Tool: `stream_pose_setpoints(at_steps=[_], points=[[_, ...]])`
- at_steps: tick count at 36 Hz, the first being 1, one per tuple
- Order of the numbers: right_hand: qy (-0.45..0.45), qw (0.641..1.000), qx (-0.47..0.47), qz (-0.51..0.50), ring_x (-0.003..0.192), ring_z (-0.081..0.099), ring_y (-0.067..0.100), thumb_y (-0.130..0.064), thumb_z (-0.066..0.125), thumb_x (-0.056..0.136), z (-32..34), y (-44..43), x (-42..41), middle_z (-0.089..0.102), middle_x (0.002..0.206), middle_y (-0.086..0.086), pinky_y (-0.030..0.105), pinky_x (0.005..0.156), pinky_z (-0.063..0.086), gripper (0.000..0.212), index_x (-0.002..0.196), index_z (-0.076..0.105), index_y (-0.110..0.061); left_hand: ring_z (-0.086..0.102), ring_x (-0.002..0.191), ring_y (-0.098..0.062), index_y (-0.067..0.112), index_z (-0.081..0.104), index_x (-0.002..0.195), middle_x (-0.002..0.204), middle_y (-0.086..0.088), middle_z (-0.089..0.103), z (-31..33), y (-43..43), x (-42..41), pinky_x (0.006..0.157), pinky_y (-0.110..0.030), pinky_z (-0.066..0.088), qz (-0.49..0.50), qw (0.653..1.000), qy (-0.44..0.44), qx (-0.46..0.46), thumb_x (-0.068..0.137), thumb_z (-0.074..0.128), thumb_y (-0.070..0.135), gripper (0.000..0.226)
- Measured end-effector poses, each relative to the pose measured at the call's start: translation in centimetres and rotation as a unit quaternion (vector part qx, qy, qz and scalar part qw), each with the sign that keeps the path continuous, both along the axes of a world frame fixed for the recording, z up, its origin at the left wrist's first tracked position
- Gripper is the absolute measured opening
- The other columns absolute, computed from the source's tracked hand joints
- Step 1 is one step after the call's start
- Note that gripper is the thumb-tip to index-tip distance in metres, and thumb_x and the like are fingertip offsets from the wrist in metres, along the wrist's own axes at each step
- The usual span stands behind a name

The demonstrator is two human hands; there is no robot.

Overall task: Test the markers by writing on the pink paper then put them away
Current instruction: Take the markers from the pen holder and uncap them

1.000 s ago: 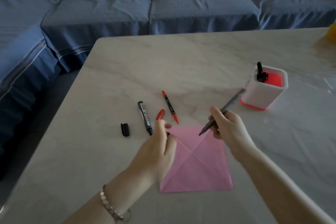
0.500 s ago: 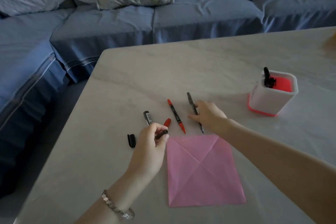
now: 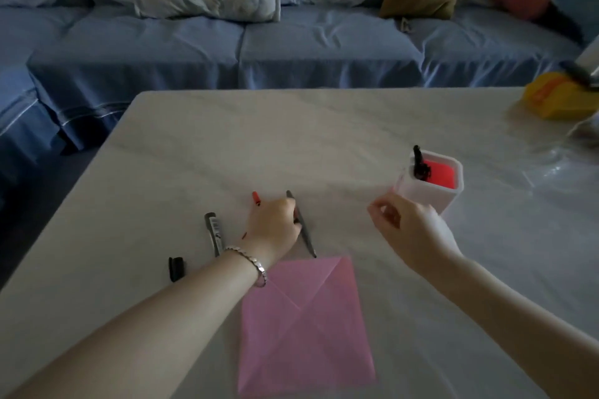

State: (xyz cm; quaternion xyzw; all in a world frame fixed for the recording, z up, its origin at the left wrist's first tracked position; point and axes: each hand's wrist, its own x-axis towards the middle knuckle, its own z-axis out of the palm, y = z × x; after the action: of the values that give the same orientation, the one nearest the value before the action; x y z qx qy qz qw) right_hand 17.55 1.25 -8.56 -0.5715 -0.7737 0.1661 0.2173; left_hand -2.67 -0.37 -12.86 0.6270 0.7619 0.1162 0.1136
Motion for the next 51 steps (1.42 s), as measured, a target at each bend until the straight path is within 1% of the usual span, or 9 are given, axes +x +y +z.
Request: stream_pose_setpoints(at_steps=[9,13,23,29,33,39,43,47,51], points=[[-0.026,0.989,0.025,-0.145,0.1,0.056,0.029,-0.044,0.058,0.084,2.9,5.2,3.4,0.058,0.119,0.005,0.029,0.068,0.037,0.043,0.119,0.054,-0.02,0.061,0.094,-0.025,0.014,0.062,0.098,0.095,-0.004,0.069,-0.1,-1.0,-0.3,0.076,-0.032,0.044,-0.008,0.999,0.001,0.037,0.087,0.057,0.027,0.018],[-0.039,0.99,0.031,-0.134,0.076,0.056,0.026,-0.036,0.056,0.084,2.1,5.9,3.1,0.064,0.088,0.004,0.028,0.053,0.037,0.02,0.096,0.065,-0.022,0.06,0.089,-0.025,0.013,0.064,0.089,0.088,-0.005,0.067,1.6,-2.3,-0.5,0.073,-0.031,0.044,-0.007,0.997,-0.059,0.054,0.086,0.056,0.02,0.011],[0.072,0.989,0.041,-0.122,0.076,0.051,0.02,-0.023,0.068,0.08,1.9,5.3,4.6,0.062,0.084,0.002,0.029,0.057,0.033,0.012,0.09,0.066,-0.017,0.061,0.075,-0.019,0.012,0.066,0.082,0.076,-0.002,0.065,3.2,-6.3,-0.9,0.069,-0.034,0.051,-0.056,0.983,-0.154,0.08,0.084,0.058,0.01,0.008],[0.109,0.973,0.186,-0.079,0.07,0.055,0.018,-0.021,0.064,0.083,4.0,2.7,4.1,0.061,0.092,0.005,0.033,0.065,0.047,0.017,0.092,0.064,-0.006,0.056,0.081,-0.002,0.023,0.062,0.09,0.083,0.013,0.06,3.4,-7.4,-0.4,0.069,-0.015,0.042,-0.044,0.982,-0.172,0.068,0.087,0.054,0.02,0.009],[0.199,0.936,0.289,0.013,0.065,0.057,0.01,-0.022,0.06,0.085,5.1,-1.2,2.1,0.06,0.088,0.001,0.013,0.066,0.045,0.021,0.094,0.063,-0.003,0.058,0.077,-0.001,0.023,0.063,0.087,0.078,0.013,0.063,3.8,-7.8,0.0,0.068,-0.011,0.043,-0.048,0.971,-0.223,0.07,0.086,0.058,0.022,0.005],[0.189,0.906,0.292,0.24,0.087,0.062,0.011,-0.015,0.063,0.083,1.2,-5.6,-1.6,0.068,0.094,0.005,0.018,0.081,0.05,0.013,0.094,0.058,-0.014,0.066,0.074,-0.01,0.014,0.065,0.09,0.079,0.0,0.072,5.3,-8.2,1.2,0.066,-0.027,0.052,0.043,0.82,-0.562,-0.099,0.095,0.036,0.038,0.038],[0.175,0.905,0.225,0.316,0.093,0.062,0.011,-0.018,0.057,0.089,-2.0,-7.4,-3.5,0.067,0.105,0.004,0.02,0.082,0.05,0.012,0.1,0.059,-0.014,0.064,0.068,-0.01,0.005,0.066,0.092,0.073,-0.002,0.065,6.0,-9.1,1.2,0.064,-0.026,0.054,0.073,0.756,-0.639,-0.121,0.091,0.047,0.034,0.034],[0.171,0.91,0.186,0.328,0.098,0.059,0.01,-0.022,0.061,0.088,-3.4,-8.4,-4.4,0.058,0.113,-0.003,0.02,0.086,0.048,0.015,0.101,0.061,-0.016,0.065,0.065,-0.011,0.002,0.062,0.084,0.073,-0.007,0.063,5.2,-9.8,0.8,0.066,-0.027,0.058,0.133,0.769,-0.618,-0.093,0.094,0.047,0.02,0.025],[0.226,0.949,0.027,0.221,0.086,0.056,-0.004,-0.044,0.061,0.081,-2.8,-8.9,-4.3,0.061,0.095,-0.016,0.008,0.078,0.043,0.024,0.1,0.057,-0.03,0.063,0.065,-0.008,0.005,0.055,0.088,0.076,-0.005,0.064,4.3,-10.3,-0.1,0.064,-0.017,0.053,0.071,0.859,-0.504,-0.057,0.097,0.04,0.017,0.022]])
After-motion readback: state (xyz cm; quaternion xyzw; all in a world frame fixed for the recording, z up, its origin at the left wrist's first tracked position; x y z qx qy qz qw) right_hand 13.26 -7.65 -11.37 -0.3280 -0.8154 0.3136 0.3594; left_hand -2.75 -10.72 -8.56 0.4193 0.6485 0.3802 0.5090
